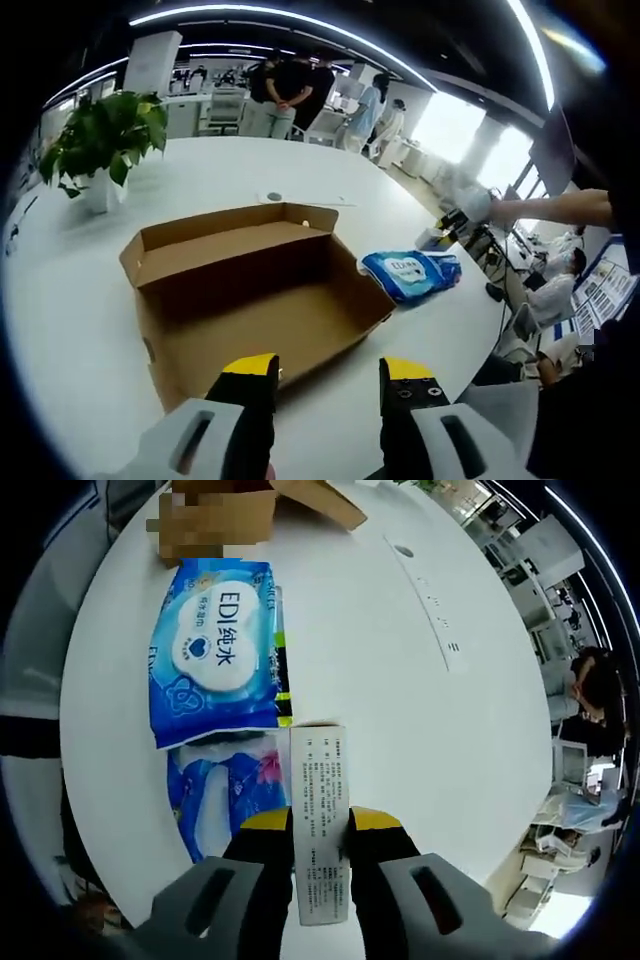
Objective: Operate the shoe box by opening the lid, removing the specified soft item, and placing it in the target area until the item is outside and the box remains undamaged.
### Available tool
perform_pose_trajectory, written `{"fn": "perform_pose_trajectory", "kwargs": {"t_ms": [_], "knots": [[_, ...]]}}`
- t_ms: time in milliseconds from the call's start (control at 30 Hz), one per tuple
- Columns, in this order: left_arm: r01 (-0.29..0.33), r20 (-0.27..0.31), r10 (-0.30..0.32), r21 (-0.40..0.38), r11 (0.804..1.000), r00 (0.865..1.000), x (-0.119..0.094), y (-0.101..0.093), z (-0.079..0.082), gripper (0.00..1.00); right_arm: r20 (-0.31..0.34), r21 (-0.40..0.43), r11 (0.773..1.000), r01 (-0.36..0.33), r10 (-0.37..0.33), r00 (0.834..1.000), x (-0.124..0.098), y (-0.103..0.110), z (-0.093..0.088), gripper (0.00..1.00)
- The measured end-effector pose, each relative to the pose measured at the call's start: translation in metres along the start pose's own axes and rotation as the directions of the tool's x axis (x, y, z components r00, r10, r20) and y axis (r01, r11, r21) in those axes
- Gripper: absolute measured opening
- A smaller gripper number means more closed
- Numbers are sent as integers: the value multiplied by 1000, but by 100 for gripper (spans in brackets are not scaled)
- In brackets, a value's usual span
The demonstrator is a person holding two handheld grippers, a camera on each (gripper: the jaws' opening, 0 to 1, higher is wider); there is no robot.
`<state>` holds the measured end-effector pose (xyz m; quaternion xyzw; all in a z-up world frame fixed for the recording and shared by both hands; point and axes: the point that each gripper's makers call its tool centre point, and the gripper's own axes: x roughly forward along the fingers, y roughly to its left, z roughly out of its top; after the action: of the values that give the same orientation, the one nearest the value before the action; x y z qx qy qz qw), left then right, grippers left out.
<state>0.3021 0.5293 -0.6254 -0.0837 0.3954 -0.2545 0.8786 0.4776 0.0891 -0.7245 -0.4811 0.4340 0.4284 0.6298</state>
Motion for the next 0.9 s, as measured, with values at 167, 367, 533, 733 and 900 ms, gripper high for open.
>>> {"fn": "perform_pose_trajectory", "kwargs": {"t_ms": [167, 367, 533, 733, 900], "knots": [[-10, -23, 11, 35, 999, 1000, 1, 1, 1, 41, 3, -9, 1000, -15, 15, 1000, 9, -3, 1, 18], [-16, -27, 17, 39, 999, 999, 2, 4, 3, 41, -3, -26, 999, -24, 24, 1000, 17, -5, 0, 18], [-13, -32, 14, 37, 999, 999, 3, 3, 1, 41, -15, -58, 998, -40, 40, 999, 23, -1, -1, 18], [-22, -35, 23, 30, 999, 999, 1, 6, -1, 41, -21, -65, 997, -47, 46, 999, 24, -3, -1, 18], [-23, -39, 24, 25, 999, 999, 1, 7, -4, 41, -19, -66, 996, -55, 54, 998, 25, -5, -2, 18]]}}
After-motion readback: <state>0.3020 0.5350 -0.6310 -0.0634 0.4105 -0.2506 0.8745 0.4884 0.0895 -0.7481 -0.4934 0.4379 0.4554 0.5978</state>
